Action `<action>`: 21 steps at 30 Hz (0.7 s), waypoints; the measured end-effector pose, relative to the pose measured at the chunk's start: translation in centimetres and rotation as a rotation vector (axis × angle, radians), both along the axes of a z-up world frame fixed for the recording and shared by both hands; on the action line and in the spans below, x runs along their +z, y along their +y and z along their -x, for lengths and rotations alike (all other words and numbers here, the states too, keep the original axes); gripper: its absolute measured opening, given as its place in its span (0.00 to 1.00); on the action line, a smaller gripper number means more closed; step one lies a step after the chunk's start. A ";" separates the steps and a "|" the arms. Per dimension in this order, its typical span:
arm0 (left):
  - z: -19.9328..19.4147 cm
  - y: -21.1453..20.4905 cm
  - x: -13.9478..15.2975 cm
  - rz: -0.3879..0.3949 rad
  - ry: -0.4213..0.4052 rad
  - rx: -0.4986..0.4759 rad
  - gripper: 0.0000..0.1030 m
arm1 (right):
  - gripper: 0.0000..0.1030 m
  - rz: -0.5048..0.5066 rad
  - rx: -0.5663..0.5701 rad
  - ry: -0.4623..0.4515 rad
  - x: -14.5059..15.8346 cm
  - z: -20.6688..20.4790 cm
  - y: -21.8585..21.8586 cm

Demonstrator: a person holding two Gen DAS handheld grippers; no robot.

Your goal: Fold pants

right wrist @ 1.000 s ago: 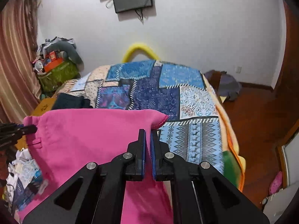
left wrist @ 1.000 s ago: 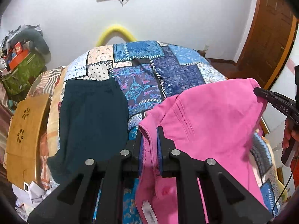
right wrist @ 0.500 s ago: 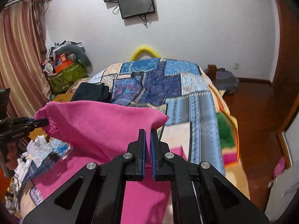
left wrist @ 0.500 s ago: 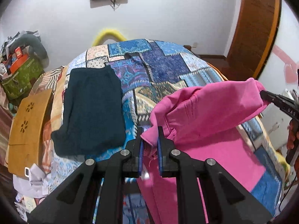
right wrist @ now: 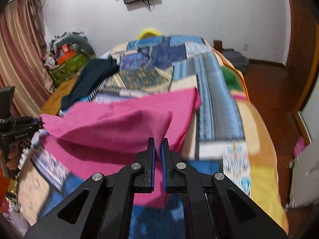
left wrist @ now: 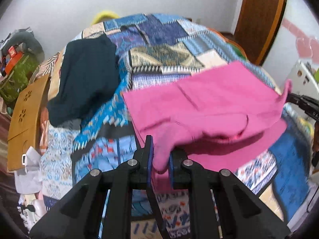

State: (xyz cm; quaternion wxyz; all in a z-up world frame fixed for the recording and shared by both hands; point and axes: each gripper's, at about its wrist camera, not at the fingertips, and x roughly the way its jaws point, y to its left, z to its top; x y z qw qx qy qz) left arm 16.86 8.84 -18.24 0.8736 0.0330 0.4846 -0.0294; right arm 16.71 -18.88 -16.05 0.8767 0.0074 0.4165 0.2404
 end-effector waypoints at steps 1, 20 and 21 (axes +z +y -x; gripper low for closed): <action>0.4 -0.2 -0.3 -0.015 0.003 -0.002 0.13 | 0.05 0.006 -0.005 0.015 -0.5 0.3 -0.2; 4.4 0.8 4.5 -0.049 -0.107 0.064 0.63 | 0.37 0.013 0.030 -0.045 3.2 5.2 -1.5; 4.5 0.8 4.8 -0.045 -0.114 0.064 0.70 | 0.44 0.019 0.055 -0.053 3.3 5.3 -0.9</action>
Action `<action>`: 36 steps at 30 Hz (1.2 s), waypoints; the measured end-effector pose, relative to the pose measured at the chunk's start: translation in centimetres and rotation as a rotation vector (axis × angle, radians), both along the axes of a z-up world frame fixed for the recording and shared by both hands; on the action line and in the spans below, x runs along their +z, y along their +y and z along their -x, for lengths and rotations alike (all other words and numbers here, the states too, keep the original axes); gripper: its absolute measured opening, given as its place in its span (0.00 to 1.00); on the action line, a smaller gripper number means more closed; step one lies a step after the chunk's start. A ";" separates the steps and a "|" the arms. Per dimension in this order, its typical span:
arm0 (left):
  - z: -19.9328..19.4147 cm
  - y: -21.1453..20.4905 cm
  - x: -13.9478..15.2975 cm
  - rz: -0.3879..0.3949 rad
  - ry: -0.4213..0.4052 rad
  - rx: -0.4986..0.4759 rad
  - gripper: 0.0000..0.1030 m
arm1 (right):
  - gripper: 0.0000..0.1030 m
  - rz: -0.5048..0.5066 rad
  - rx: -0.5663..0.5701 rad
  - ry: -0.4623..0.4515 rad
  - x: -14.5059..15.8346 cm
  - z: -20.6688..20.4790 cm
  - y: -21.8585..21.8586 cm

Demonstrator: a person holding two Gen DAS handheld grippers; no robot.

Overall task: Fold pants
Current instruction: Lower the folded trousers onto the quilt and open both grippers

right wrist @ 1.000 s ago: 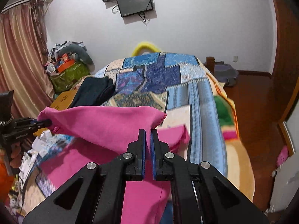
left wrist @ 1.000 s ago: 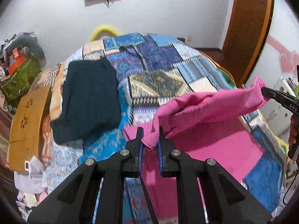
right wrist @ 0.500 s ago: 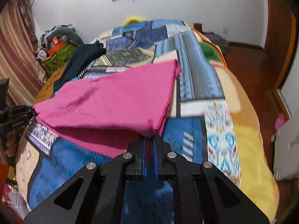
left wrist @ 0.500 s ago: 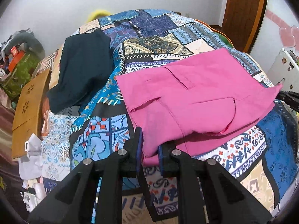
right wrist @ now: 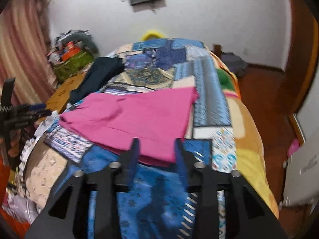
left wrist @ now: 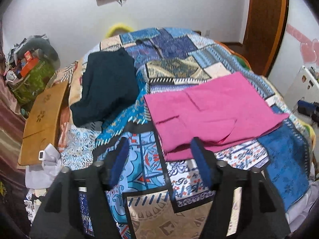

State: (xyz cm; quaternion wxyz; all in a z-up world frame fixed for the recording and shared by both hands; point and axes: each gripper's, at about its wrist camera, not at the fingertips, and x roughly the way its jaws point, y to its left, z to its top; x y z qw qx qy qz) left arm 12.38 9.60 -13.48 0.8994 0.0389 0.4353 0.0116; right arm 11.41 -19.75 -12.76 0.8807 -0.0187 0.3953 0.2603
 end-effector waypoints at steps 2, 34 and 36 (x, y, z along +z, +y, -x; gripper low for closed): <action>-0.3 -0.4 0.6 0.008 -0.017 -0.011 0.81 | 0.47 0.021 0.053 -0.011 -0.1 0.1 1.5; -4.3 -7.2 -4.9 -0.029 0.148 -0.236 0.86 | 0.07 0.082 0.232 0.033 -4.0 -2.5 7.9; -4.6 -7.5 -5.2 -0.032 0.159 -0.237 0.86 | 0.06 0.070 0.224 0.034 -3.9 -2.6 7.8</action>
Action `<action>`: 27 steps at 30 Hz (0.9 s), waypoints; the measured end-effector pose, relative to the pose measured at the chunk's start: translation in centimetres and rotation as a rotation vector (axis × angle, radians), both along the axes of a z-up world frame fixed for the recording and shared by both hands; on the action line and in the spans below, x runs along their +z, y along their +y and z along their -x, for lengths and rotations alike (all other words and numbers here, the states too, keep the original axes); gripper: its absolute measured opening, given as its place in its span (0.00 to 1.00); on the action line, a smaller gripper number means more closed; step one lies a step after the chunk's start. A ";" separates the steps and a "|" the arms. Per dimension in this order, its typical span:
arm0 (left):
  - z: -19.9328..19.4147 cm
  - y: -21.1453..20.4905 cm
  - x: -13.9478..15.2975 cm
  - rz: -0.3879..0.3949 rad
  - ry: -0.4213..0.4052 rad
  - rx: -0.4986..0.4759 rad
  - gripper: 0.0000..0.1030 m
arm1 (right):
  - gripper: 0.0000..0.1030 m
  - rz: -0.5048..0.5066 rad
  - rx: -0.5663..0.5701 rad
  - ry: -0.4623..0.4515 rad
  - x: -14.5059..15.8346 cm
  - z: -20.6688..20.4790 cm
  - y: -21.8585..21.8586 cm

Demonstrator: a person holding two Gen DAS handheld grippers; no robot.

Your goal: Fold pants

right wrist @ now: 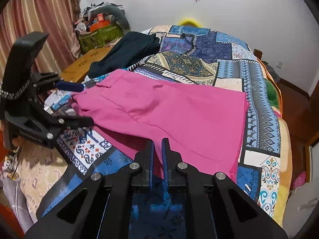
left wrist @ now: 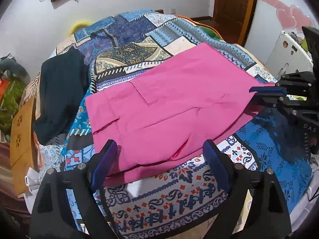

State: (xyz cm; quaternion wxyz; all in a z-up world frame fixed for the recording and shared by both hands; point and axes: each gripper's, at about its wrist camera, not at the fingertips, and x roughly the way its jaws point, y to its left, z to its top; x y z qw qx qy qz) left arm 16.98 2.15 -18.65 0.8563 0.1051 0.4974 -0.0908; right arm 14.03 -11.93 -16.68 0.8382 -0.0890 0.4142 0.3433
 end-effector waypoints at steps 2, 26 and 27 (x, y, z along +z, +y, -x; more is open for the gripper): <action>0.1 -0.6 -0.1 0.002 -0.007 -0.028 0.85 | 0.05 -0.022 -0.015 0.001 0.3 0.0 -0.2; 1.6 -0.2 2.1 0.107 -0.011 -0.014 0.55 | 0.30 -0.105 -0.053 0.058 2.2 0.7 -2.2; 1.7 -0.1 2.4 0.096 -0.031 -0.004 0.63 | 0.41 -0.116 -0.065 0.055 2.4 0.4 -2.0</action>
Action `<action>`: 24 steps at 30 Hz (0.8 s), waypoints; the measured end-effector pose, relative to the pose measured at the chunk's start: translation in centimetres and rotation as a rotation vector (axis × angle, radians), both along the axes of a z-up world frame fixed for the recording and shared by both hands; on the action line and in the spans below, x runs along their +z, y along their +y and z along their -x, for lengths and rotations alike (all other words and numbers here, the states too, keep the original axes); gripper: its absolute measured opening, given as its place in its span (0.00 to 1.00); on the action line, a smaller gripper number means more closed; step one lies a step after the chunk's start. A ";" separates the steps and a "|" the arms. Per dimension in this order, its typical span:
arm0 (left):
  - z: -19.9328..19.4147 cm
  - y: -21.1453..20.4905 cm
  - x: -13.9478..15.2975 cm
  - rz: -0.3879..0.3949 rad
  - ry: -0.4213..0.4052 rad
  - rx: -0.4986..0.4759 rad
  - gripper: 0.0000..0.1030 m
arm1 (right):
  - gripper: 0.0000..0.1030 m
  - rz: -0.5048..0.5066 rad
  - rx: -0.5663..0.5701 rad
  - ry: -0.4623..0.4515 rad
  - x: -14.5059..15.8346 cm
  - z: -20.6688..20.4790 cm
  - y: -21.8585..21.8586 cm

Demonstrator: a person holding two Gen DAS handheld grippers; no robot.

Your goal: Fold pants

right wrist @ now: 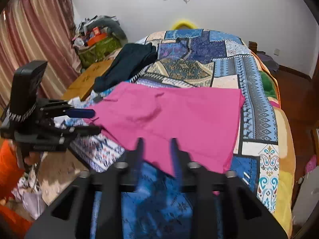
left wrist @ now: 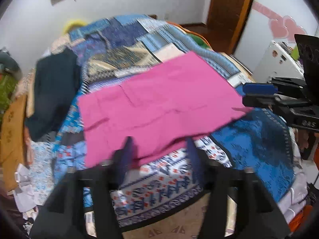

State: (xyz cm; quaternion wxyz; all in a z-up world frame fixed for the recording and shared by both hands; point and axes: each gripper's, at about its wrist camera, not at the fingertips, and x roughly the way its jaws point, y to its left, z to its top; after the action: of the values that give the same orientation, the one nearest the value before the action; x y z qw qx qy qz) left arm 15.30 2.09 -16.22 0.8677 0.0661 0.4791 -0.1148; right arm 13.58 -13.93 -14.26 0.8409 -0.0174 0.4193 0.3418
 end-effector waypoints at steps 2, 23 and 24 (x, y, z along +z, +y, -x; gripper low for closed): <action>-0.2 0.6 0.8 0.001 -0.023 0.026 0.63 | 0.45 -0.014 -0.021 -0.014 0.2 -0.3 0.5; -3.2 7.0 -4.2 0.017 0.086 0.235 0.74 | 0.45 0.056 -0.071 0.227 -6.3 -3.8 0.6; -2.9 7.3 -4.2 0.025 0.085 0.235 0.77 | 0.45 0.071 -0.080 0.214 -6.2 -3.6 0.0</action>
State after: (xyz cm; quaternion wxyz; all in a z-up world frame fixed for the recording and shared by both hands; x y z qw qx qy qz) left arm 18.24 9.40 -20.43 0.8548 -0.0064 0.5184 -0.0210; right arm 17.22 -13.88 -20.47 0.8032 0.0060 0.5188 0.2926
